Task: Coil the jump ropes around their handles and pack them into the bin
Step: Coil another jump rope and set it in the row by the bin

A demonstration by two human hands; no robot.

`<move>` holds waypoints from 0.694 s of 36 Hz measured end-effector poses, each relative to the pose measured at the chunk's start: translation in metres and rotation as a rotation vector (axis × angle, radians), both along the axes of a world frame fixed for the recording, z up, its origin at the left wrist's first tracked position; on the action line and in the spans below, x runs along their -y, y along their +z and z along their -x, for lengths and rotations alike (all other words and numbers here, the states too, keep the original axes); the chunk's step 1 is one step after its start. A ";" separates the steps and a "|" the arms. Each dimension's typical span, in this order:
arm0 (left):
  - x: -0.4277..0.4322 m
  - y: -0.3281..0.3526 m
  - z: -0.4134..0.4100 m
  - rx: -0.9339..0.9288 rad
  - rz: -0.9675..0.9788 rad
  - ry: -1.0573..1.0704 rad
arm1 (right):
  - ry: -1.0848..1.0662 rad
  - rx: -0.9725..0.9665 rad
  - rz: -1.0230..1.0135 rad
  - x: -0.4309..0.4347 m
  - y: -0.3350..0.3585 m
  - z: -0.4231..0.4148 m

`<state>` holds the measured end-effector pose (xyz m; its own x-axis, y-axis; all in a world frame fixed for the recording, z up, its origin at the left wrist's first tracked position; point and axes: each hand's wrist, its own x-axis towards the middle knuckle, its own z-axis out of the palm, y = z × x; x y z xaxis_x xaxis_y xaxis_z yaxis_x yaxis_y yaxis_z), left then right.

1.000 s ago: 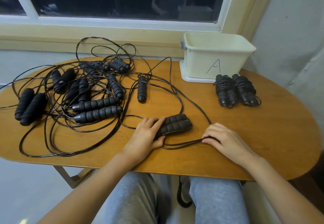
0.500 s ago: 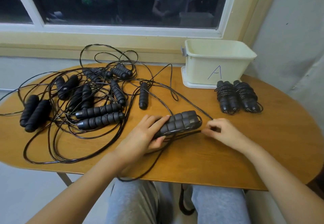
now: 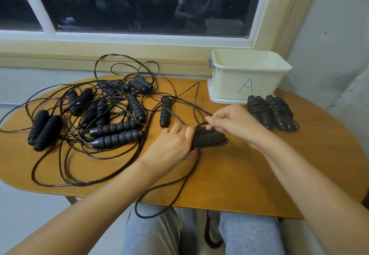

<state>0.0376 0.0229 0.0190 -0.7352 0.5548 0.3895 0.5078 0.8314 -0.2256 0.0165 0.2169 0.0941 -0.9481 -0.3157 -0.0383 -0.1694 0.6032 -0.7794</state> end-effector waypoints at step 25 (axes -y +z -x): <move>-0.004 0.040 -0.013 0.336 -0.624 -0.012 | -0.103 0.224 0.687 0.016 -0.049 -0.045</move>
<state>0.0509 0.0268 0.0593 -0.8666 0.3102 0.3908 0.4761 0.7483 0.4618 0.0617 0.2013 0.0450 -0.9669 -0.2481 -0.0597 0.0693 -0.0300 -0.9971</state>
